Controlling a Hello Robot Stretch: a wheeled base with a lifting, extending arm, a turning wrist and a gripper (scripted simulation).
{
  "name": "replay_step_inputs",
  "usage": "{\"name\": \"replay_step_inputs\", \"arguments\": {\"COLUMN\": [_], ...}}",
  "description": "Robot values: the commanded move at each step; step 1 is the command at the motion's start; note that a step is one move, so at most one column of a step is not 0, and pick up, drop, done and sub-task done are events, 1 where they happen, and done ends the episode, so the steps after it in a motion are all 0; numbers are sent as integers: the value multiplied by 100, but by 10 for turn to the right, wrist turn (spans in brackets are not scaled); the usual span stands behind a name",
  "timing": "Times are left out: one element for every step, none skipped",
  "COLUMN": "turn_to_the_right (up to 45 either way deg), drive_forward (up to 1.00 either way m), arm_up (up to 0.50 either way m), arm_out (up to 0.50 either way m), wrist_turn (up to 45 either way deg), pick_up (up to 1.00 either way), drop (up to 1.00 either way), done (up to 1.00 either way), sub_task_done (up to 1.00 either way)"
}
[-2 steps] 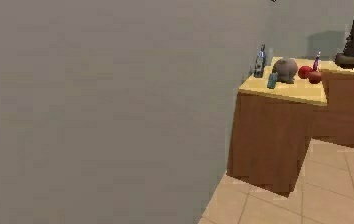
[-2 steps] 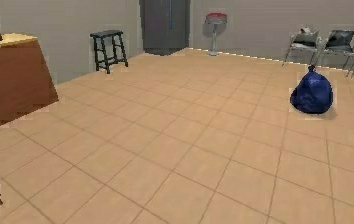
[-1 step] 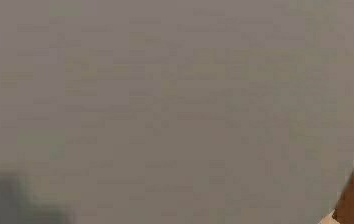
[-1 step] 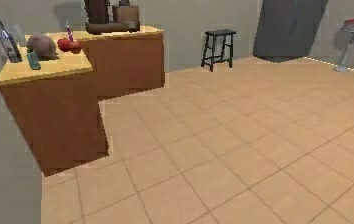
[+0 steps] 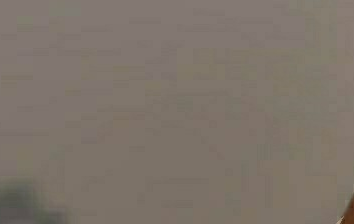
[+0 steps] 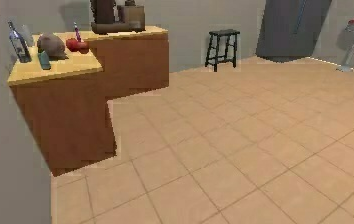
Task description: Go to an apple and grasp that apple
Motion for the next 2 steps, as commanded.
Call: {"name": "replay_step_inputs", "arguments": {"turn_to_the_right": [450, 450], "drive_forward": [0, 0], "arm_up": [0, 0], "arm_out": [0, 0], "wrist_turn": [0, 0], "pick_up": [0, 0], "drop": [0, 0], "done": [0, 0], "sub_task_done": [0, 0]}}
